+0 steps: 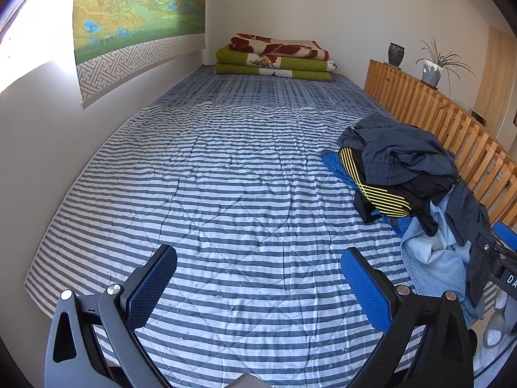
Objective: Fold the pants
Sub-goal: 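Move both open grippers toward the heap of clothes on the bed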
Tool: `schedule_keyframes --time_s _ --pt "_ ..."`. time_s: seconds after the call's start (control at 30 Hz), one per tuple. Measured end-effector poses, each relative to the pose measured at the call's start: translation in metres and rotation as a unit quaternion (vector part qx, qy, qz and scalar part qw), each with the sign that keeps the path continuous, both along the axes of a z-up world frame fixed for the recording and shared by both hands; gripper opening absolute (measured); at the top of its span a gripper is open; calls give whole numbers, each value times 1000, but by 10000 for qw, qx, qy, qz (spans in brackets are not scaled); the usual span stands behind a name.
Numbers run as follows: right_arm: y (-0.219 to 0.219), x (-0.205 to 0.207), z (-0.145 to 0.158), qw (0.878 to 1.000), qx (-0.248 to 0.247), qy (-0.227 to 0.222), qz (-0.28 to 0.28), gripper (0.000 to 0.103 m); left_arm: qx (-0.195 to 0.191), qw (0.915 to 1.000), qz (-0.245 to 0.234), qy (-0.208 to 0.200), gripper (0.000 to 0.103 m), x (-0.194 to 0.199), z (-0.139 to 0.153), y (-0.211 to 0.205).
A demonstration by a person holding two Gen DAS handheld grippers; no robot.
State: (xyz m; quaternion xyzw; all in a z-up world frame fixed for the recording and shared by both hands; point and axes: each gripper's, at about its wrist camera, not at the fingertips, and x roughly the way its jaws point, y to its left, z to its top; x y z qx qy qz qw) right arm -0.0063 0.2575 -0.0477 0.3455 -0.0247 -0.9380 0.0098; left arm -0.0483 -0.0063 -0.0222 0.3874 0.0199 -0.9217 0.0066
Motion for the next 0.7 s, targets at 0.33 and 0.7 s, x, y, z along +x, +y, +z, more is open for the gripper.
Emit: schedule_keyframes --time_s 0.33,0.7 --pt "17 4 -4 10000 -10 -25 -17 102 -111 9998 -132 -78 102 2 -7 15" --pt "50 5 -19 9995 -45 -53 -304 102 -50 9993 -168 -345 102 -8 -20 16"
